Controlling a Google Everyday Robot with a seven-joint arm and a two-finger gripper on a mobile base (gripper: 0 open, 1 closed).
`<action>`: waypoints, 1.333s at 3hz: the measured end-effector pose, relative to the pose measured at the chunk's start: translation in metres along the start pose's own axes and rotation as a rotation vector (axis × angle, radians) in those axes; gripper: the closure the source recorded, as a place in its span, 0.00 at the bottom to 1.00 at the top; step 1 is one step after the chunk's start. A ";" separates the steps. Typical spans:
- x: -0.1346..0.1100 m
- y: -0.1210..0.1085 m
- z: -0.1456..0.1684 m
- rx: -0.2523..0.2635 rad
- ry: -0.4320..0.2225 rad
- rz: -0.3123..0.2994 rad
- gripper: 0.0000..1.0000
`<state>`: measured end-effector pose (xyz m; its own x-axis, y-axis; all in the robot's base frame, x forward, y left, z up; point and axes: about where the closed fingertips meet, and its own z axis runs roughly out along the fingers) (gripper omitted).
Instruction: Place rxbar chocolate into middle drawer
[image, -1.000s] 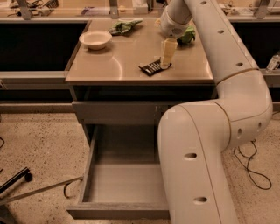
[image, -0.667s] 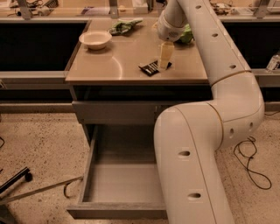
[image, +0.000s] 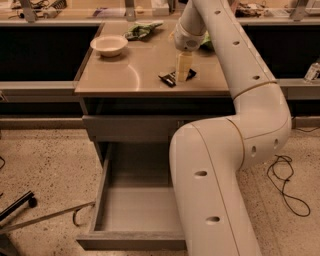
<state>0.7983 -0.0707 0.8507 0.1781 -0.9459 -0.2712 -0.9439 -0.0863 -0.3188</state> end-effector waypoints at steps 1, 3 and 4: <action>0.000 0.004 0.007 -0.020 -0.003 0.025 0.00; 0.008 0.010 0.021 -0.051 -0.002 0.072 0.00; 0.011 0.015 0.029 -0.073 0.000 0.087 0.00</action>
Offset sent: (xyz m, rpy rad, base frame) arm 0.0550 -0.0308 0.0209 -0.0142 0.1523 -0.0452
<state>0.7942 -0.0736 0.8168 0.0947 -0.9509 -0.2945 -0.9736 -0.0267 -0.2269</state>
